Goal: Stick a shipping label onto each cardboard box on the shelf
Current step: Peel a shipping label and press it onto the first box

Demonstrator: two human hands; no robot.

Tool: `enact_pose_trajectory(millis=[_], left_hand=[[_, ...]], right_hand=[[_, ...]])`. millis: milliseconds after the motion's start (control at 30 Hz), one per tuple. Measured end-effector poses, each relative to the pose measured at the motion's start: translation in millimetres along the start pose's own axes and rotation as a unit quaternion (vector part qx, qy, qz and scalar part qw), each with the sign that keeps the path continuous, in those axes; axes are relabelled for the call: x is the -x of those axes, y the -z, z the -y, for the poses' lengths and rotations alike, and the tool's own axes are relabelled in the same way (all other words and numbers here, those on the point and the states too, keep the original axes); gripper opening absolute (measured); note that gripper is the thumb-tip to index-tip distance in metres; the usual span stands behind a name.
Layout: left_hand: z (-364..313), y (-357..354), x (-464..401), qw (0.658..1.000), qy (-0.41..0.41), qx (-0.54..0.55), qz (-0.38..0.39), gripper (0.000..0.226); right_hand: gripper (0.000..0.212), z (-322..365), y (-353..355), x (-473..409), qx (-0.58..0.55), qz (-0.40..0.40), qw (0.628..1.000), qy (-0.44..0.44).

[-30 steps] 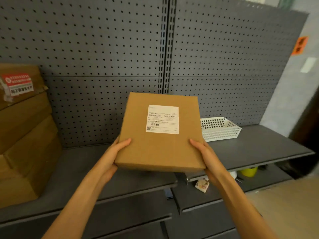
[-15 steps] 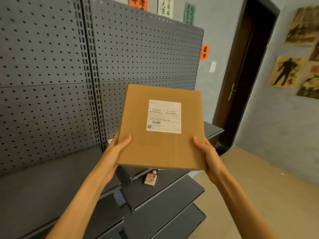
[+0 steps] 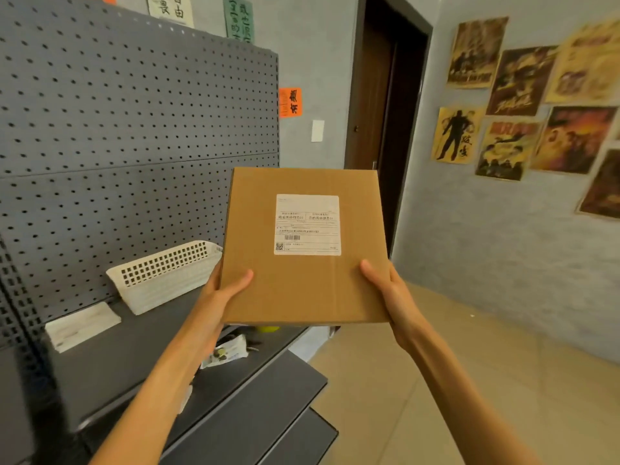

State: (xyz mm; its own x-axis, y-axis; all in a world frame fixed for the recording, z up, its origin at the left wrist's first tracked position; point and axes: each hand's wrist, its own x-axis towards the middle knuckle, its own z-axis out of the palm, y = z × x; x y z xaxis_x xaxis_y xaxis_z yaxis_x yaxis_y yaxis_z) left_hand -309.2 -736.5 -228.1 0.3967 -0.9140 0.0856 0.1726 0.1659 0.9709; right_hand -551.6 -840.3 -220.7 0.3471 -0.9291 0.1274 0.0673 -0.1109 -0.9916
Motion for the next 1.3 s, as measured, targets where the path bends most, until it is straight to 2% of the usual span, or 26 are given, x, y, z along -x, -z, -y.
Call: enact_pose_trajectory(millis=[100, 200, 333, 467, 633, 700, 833, 967, 1033, 1233, 1300], left_hand=[[6.6, -36.0, -22.4, 1.0, -0.008, 0.004, 0.004, 0.079], [11.3, -64.7, -38.6, 1.0, -0.011, -0.004, 0.006, 0.09], [17.5, -90.7, -58.9, 0.999, -0.002, -0.036, 0.013, 0.09], [30.0, -108.7, -86.8, 0.999, 0.021, -0.045, 0.013, 0.053], [48.0, -118.8, -132.3, 0.999, 0.032, -0.039, -0.014, 0.06], [54.0, -121.5, -154.1, 0.998, 0.032, -0.039, -0.029, 0.061], [55.4, -123.9, -201.1, 0.997, 0.015, -0.034, -0.062, 0.041], [48.5, -115.0, -243.2, 0.994, 0.003, -0.022, -0.111, 0.065], [43.7, -109.7, -259.6, 0.992, -0.002, -0.018, -0.126, 0.069], [39.0, -95.4, -287.7, 0.986, -0.011, -0.03, -0.165, 0.052], [38.1, -88.9, -292.0, 0.983, -0.011, -0.041, -0.181, 0.053]], right_hand=[[0.075, 6.6, 33.8, -19.6, 0.008, -0.013, 1.0, 0.014], [0.069, 9.2, 60.4, -37.2, 0.004, -0.02, 0.999, 0.025], [0.076, 3.0, 86.7, -60.1, -0.001, -0.038, 0.999, 0.021], [0.076, -10.1, 105.7, -88.0, -0.001, -0.04, 0.999, 0.01], [0.075, -27.9, 115.2, -134.8, 0.004, -0.03, 1.0, -0.004], [0.073, -32.5, 117.4, -160.2, 0.011, -0.02, 1.0, -0.004], [0.077, -34.2, 114.2, -225.1, 0.031, 0.009, 0.999, 0.01], [0.083, -27.2, 98.1, -288.0, 0.043, 0.055, 0.997, 0.029], [0.082, -26.1, 89.9, -311.8, 0.043, 0.075, 0.996, 0.033], [0.058, -30.9, 71.2, -367.9, 0.021, 0.146, 0.989, 0.006], [0.055, -34.9, 63.9, -385.7, 0.018, 0.176, 0.984, -0.002]])
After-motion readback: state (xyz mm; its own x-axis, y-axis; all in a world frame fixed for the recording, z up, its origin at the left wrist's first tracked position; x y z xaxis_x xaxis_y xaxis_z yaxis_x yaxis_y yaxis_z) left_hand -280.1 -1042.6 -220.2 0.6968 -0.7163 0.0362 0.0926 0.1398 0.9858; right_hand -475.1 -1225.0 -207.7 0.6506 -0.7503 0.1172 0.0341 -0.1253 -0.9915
